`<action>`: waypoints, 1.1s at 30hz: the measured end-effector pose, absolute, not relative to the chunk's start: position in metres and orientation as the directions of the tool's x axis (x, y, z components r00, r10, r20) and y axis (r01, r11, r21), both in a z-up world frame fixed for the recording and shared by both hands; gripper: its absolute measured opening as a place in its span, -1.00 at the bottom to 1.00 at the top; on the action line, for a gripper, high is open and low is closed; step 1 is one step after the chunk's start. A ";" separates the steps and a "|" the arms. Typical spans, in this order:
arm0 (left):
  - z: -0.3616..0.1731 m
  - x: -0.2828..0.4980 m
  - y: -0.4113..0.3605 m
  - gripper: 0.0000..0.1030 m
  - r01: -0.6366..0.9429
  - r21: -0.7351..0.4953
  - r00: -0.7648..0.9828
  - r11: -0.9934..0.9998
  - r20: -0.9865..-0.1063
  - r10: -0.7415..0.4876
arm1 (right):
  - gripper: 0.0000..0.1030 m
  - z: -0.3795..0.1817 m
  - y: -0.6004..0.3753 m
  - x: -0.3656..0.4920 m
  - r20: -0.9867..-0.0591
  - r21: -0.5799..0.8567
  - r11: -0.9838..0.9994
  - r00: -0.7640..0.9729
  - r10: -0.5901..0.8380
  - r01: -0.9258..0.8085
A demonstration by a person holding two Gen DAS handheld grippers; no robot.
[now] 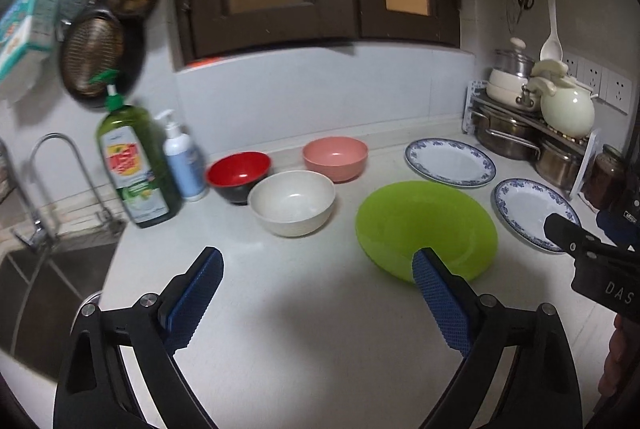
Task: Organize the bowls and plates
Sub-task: 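Move the right tool toward the rim of the lime-green plate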
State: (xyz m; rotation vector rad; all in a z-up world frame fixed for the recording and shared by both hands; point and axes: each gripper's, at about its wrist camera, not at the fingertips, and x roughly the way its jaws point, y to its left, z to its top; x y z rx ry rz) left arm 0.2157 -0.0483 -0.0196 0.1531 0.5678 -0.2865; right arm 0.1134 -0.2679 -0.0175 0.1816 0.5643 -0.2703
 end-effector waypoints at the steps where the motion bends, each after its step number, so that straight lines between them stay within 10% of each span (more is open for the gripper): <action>1: -0.022 0.224 -0.051 0.86 0.317 0.059 0.795 0.947 -0.561 -0.231 | 0.92 -0.019 -0.269 0.121 -0.552 0.093 0.943 0.805 -0.217 0.318; 33: -0.134 0.386 -0.159 0.17 0.415 0.027 0.543 0.909 -0.809 -0.224 | 0.29 -0.123 -0.359 0.301 -0.779 0.079 0.957 0.616 -0.115 0.279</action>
